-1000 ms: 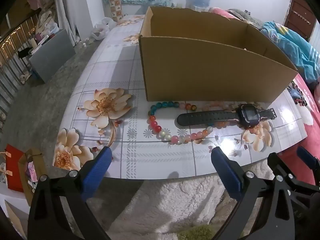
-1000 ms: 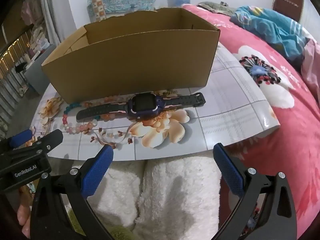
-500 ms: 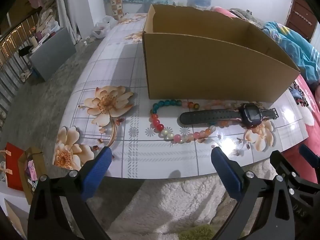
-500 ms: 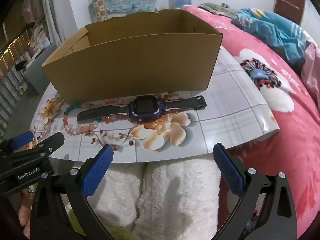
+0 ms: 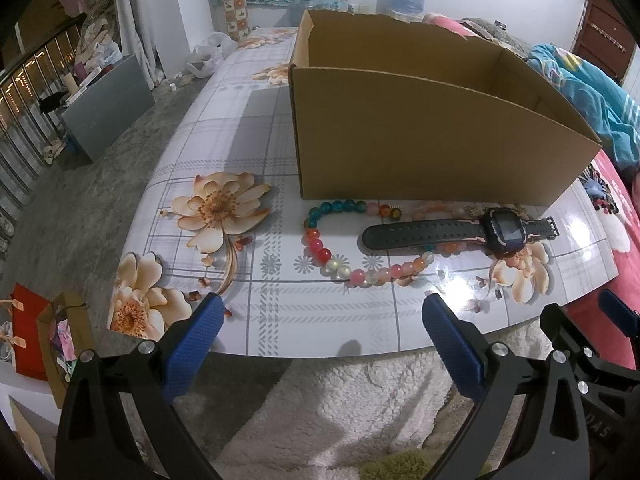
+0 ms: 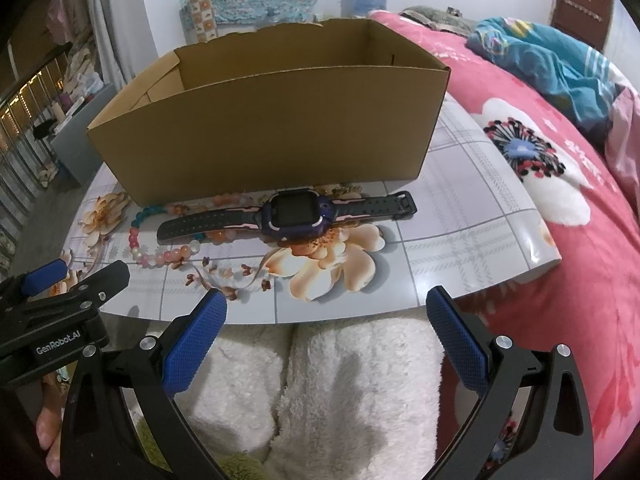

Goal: Organize jewelry

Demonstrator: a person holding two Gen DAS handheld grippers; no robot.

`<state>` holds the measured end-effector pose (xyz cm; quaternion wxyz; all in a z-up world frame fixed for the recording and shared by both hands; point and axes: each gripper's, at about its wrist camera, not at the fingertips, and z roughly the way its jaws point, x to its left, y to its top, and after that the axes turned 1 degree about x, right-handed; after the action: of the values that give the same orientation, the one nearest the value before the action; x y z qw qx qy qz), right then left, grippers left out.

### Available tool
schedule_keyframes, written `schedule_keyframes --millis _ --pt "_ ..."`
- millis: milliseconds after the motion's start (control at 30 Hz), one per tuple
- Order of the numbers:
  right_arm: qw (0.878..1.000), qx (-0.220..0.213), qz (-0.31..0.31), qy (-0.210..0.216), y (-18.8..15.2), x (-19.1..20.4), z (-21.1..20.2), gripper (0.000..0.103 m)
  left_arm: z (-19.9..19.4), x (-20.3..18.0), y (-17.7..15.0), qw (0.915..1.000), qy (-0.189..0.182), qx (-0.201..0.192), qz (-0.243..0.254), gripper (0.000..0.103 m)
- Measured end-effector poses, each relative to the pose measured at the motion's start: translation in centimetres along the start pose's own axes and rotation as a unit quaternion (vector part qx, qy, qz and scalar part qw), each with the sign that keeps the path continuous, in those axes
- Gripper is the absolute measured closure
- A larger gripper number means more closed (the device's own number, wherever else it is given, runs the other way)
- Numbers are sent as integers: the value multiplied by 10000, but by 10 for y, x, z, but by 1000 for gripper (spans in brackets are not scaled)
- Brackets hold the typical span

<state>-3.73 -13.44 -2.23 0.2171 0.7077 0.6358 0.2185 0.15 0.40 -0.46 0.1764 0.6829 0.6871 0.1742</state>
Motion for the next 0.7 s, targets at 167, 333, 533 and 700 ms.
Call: schedule_keyframes --millis 167,333,533,700 --pt "10000 -6 4 9 0 1 0 7 0 0 0 10000 12 -2 -3 6" --pt "10000 14 25 48 1 1 1 7 -2 3 -1 10000 28 -14 -18 6" --pt "10000 11 24 67 1 1 1 7 -2 4 -1 10000 49 -27 -20 6" --pt "10000 2 10 64 2 2 2 7 -1 6 0 10000 65 -11 -41 6"
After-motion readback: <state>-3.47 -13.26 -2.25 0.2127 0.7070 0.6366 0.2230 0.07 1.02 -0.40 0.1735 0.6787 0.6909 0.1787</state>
